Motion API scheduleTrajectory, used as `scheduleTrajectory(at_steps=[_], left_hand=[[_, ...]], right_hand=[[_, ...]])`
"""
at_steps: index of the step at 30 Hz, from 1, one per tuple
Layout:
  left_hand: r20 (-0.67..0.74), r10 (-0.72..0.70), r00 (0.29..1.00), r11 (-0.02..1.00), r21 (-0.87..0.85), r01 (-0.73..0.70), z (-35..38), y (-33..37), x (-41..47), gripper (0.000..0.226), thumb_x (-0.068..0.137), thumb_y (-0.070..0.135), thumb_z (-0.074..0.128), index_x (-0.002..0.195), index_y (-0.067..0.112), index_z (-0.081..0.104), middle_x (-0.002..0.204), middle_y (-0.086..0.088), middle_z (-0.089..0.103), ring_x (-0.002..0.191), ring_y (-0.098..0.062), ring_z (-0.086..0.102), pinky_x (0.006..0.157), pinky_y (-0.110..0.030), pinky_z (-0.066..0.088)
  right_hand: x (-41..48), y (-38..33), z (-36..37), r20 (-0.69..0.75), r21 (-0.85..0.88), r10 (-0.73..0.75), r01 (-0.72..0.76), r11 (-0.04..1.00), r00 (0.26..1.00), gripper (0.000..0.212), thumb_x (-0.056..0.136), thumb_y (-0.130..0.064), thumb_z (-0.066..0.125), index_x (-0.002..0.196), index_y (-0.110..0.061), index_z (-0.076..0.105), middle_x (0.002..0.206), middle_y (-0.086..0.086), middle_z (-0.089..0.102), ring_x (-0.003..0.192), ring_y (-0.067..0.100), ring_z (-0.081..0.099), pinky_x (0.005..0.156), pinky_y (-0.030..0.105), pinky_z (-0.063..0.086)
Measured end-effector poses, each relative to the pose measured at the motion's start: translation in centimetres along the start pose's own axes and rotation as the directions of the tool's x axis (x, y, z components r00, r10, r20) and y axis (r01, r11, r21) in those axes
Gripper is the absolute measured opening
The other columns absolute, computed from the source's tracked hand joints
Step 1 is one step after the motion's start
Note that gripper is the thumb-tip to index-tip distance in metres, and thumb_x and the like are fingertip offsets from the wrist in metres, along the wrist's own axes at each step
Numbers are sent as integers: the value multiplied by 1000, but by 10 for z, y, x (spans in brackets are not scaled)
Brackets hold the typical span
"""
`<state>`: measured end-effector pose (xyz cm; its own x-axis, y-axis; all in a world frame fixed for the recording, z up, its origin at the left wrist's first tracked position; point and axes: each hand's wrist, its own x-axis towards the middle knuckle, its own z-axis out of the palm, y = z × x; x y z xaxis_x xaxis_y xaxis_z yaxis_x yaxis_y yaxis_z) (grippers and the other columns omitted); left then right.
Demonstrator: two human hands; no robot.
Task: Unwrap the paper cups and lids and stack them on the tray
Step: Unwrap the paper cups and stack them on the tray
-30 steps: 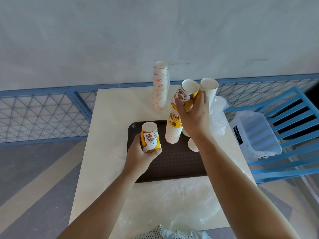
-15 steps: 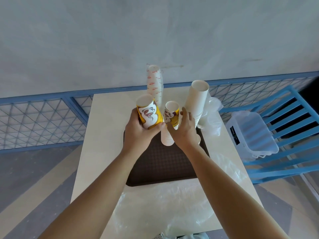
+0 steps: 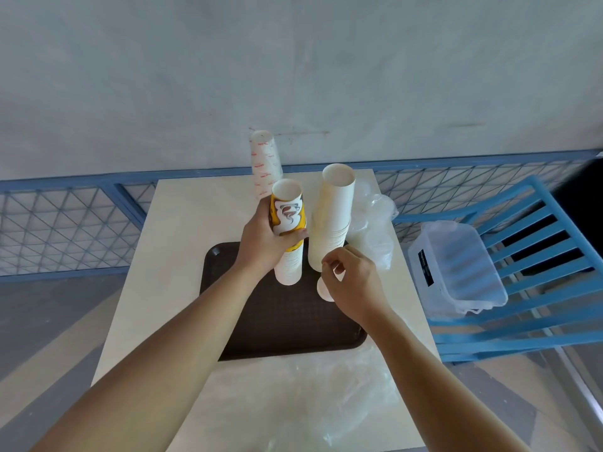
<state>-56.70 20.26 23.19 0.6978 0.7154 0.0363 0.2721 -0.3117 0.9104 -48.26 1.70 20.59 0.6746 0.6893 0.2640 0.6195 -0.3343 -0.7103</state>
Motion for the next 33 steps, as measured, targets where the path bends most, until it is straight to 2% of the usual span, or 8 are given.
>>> scheduleTrajectory(at_steps=[5,11,16,20,24,26,30,33], left_hand=[[-16,-138,990,990,3,139,21,-27,-4,74,81,35,89,142,28,48,130,14,64,120,-13,63,108,-46,53],[22,-155,988,988,-2,155,31,-23,4,77,84,34,87,147,27,44,139,10,61,127,-16,60,112,-46,50],[39,-169,985,984,57,167,30,-17,1,88,81,34,89,152,26,38,147,8,55,134,-18,56,115,-47,46],[34,-175,984,981,86,171,15,-20,-8,101,77,32,92,156,34,29,153,8,49,137,-12,49,116,-46,45],[-7,-218,976,968,125,217,-9,-26,-19,103,81,25,89,161,33,25,157,1,45,141,-16,47,117,-42,41],[-7,-215,977,967,136,214,-25,-31,-24,95,85,24,85,161,32,27,152,3,49,136,-14,51,114,-38,43],[-36,-180,983,965,189,183,-57,-37,-31,52,94,25,69,143,25,51,129,6,64,116,-8,63,98,-24,50],[-61,-181,982,969,158,189,-82,-47,-33,43,98,23,65,140,28,54,127,13,67,109,2,63,91,-12,49]], right_hand=[[4,16,-9,29,-26,-51,52,998,998,4,88,-10,73,90,-13,74,85,-9,65,74,9,58,67,18,50],[5,17,-16,60,11,-106,105,994,993,3,87,-11,73,88,-13,72,85,-9,64,73,10,57,66,16,47],[10,0,-25,45,90,-147,142,986,988,4,89,-7,72,89,-11,71,84,-5,65,72,8,56,68,8,41],[16,-27,-25,10,199,-224,217,956,975,3,90,-11,69,91,-13,70,85,-6,63,70,11,56,66,13,44],[20,-66,-16,9,315,-258,242,918,966,6,92,-11,68,96,-13,71,89,-10,63,76,12,59,65,19,49],[23,-86,-7,14,389,-280,253,886,960,9,91,-6,68,99,-11,70,91,-6,64,77,14,60,69,20,50],[32,-121,24,72,464,-265,203,862,962,19,93,-7,65,111,-11,67,106,-3,65,87,10,65,75,23,56],[44,-137,53,133,464,-212,128,876,968,30,97,-12,62,127,-14,62,125,-4,60,103,8,64,82,23,58]])
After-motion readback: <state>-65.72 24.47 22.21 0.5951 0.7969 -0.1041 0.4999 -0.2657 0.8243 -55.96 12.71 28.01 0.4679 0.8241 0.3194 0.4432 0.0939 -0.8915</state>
